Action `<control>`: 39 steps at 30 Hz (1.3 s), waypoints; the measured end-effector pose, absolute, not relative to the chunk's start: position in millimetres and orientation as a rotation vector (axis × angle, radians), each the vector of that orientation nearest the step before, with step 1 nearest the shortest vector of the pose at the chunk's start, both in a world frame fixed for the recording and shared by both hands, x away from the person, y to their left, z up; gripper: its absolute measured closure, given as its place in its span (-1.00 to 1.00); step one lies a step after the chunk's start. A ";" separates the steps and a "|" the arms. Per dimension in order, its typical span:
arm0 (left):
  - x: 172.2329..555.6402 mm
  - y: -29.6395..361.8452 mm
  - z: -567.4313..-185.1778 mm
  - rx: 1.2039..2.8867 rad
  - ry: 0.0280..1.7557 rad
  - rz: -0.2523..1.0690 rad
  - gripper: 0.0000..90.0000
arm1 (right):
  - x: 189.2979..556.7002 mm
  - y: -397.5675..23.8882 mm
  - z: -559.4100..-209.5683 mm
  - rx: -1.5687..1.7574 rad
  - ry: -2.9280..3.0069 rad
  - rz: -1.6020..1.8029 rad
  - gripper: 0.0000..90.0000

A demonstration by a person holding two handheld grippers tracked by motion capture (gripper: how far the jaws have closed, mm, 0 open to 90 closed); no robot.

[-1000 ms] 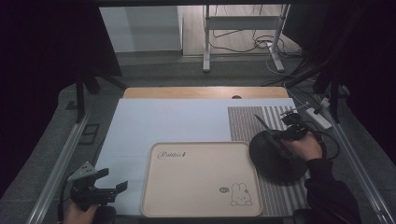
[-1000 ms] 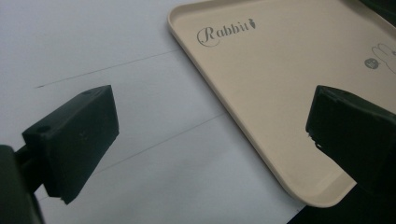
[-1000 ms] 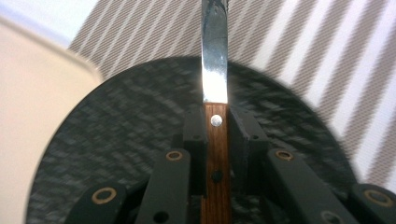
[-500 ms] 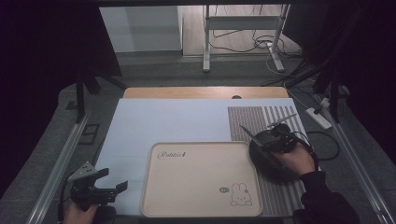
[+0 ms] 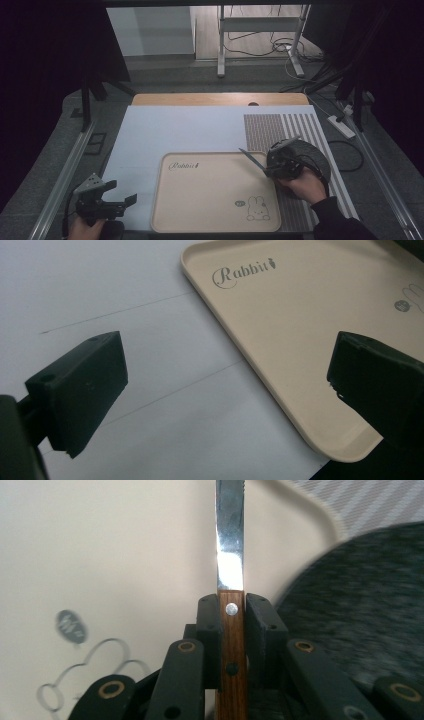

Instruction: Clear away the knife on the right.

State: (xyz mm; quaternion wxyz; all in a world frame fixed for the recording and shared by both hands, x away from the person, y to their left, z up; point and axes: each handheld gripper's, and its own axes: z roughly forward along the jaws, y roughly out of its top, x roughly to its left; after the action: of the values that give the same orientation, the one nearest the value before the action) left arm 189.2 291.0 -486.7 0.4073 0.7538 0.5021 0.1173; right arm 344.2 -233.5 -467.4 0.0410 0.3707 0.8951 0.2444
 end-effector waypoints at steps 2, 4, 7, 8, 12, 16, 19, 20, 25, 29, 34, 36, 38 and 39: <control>189.1 291.2 -486.7 1.899 1.267 0.294 -0.93 | 337.8 -226.2 -469.1 1.117 2.755 0.750 0.71; 189.2 291.4 -486.7 1.899 1.268 0.293 -0.93 | 331.6 -219.3 -470.1 1.090 2.765 0.757 0.71; 189.2 291.3 -486.7 1.900 1.268 0.294 -0.93 | 322.7 -209.9 -471.7 1.066 2.782 0.766 0.71; 189.2 291.3 -486.7 1.900 1.267 0.294 -0.93 | 320.2 -207.4 -472.8 1.058 2.787 0.773 0.71; 189.2 291.0 -486.8 1.900 1.267 0.296 -0.93 | 312.0 -199.3 -479.5 1.068 2.806 0.764 0.71; 189.3 290.8 -486.8 1.899 1.266 0.298 -0.93 | 310.1 -196.3 -487.0 1.072 2.810 0.733 0.71; 189.3 290.9 -486.8 1.899 1.265 0.298 -0.93 | 309.1 -194.3 -492.3 1.047 2.821 0.687 0.69; 189.3 290.9 -486.8 1.899 1.265 0.298 -0.93 | 308.9 -193.9 -493.2 1.040 2.828 0.683 0.68; 189.3 290.6 -486.8 1.902 1.265 0.299 -0.93 | 309.3 -195.0 -485.8 1.028 2.814 0.762 0.41; 189.4 290.3 -486.8 1.904 1.264 0.301 -0.93 | 309.6 -189.9 -480.5 0.968 2.828 0.793 0.71; 189.3 290.2 -486.8 1.905 1.264 0.302 -0.93 | 309.9 -170.1 -485.3 0.869 2.894 0.740 0.98; 189.3 290.3 -486.9 1.905 1.264 0.302 -0.93 | 311.1 -163.7 -489.5 0.845 2.911 0.715 0.98; 189.3 290.4 -486.9 1.905 1.264 0.302 -0.93 | 312.4 -159.7 -494.0 0.831 2.920 0.685 0.98; 189.2 290.3 -486.9 1.905 1.264 0.302 -0.93 | 313.2 -159.0 -496.2 0.823 2.922 0.669 0.98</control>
State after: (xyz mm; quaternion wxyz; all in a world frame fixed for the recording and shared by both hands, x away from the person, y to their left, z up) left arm 189.2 290.3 -486.9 0.4058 0.7551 0.5008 0.1196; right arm 313.2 -159.0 -496.2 0.0164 0.2647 0.9399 0.2153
